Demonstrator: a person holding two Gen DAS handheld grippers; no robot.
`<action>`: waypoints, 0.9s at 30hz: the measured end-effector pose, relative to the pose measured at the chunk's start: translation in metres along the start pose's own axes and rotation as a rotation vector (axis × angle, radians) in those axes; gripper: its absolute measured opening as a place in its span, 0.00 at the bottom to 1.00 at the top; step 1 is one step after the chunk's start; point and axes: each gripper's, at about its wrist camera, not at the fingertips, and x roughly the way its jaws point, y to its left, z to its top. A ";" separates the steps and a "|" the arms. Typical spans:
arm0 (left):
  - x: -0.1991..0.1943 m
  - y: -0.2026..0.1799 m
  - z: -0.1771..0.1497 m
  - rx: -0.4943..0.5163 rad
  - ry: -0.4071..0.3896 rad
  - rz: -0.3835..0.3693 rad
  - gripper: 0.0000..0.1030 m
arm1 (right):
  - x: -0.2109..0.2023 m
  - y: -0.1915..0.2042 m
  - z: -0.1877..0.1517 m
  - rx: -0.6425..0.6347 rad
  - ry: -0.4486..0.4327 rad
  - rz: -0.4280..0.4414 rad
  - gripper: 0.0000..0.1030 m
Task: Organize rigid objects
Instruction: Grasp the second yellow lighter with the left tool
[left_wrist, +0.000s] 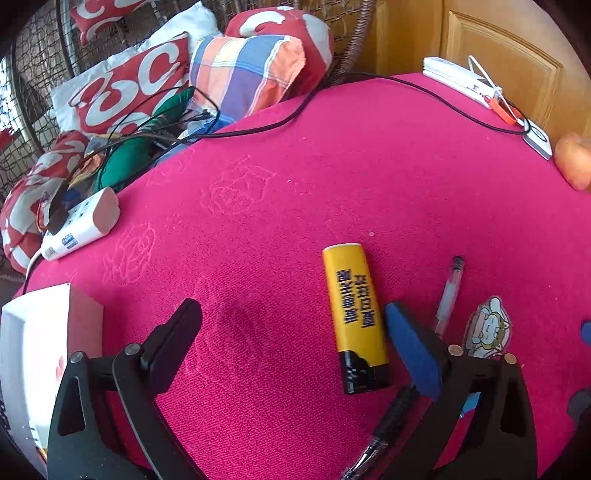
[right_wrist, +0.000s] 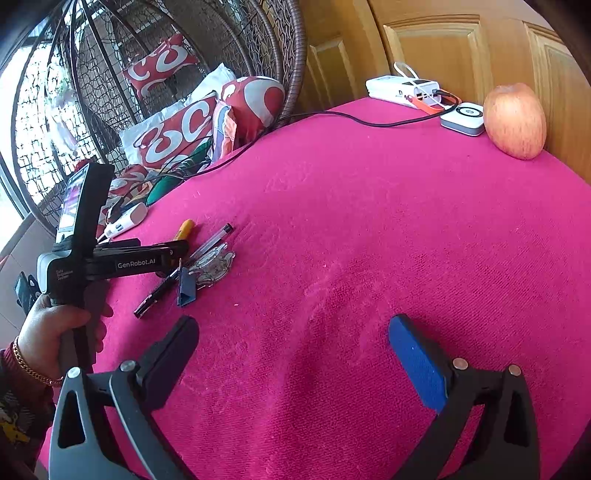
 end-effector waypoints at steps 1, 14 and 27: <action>-0.001 -0.004 0.000 0.021 -0.006 -0.007 0.86 | 0.000 0.000 0.000 0.000 0.001 -0.001 1.00; -0.023 0.001 -0.025 -0.141 -0.031 -0.141 0.23 | 0.000 -0.002 0.000 0.009 -0.003 0.008 1.00; -0.092 0.031 -0.108 -0.280 -0.097 -0.305 0.23 | 0.040 0.067 0.006 -0.258 0.134 0.083 0.88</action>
